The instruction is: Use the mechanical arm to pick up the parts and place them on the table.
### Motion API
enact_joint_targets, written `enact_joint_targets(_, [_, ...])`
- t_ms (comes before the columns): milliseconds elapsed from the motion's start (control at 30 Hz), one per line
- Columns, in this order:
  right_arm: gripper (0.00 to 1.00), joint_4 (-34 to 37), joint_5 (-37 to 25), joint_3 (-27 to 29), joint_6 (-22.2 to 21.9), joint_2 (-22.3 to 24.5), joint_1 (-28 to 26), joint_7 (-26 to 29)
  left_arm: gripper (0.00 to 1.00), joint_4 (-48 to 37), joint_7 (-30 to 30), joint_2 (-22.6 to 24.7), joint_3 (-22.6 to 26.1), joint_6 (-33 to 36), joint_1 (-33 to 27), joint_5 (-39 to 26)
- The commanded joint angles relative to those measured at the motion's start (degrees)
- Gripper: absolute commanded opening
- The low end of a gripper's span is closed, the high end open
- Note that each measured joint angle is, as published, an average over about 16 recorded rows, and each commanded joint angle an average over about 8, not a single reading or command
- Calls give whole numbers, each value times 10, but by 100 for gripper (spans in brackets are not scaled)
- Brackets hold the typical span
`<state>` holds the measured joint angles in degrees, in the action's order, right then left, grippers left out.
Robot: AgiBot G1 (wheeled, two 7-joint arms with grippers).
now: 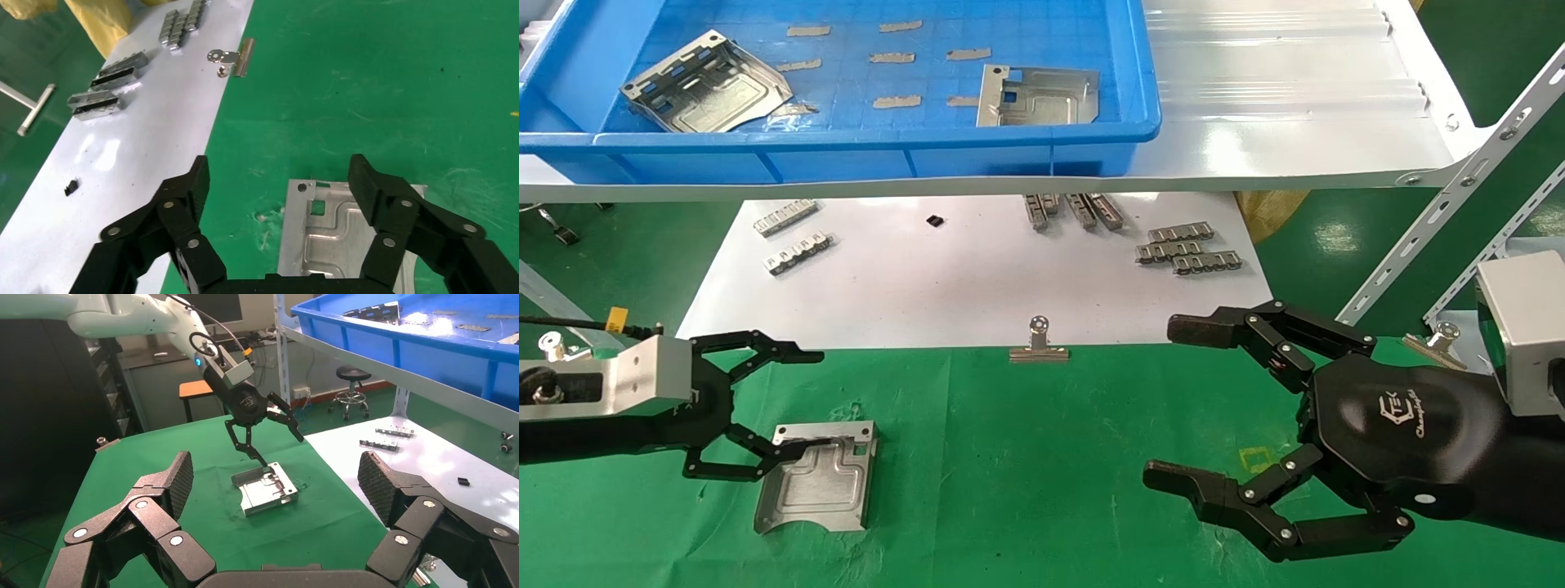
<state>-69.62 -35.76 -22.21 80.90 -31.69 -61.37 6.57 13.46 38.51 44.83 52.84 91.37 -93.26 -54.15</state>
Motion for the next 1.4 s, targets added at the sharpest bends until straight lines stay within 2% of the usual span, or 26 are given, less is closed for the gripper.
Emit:
enact_joint_targets(33, [100,0,0,0,0,0,0,0,100,-1,4,1,2,0,-3,-4])
enact_joint_targets(233, [100,0,0,0,0,0,0,0,100,39,-29,-6,-23,-4,19,4])
enact_joint_targets(1400, [100,0,0,0,0,0,0,0,100,394,-322,-64,-241,-37,207,79])
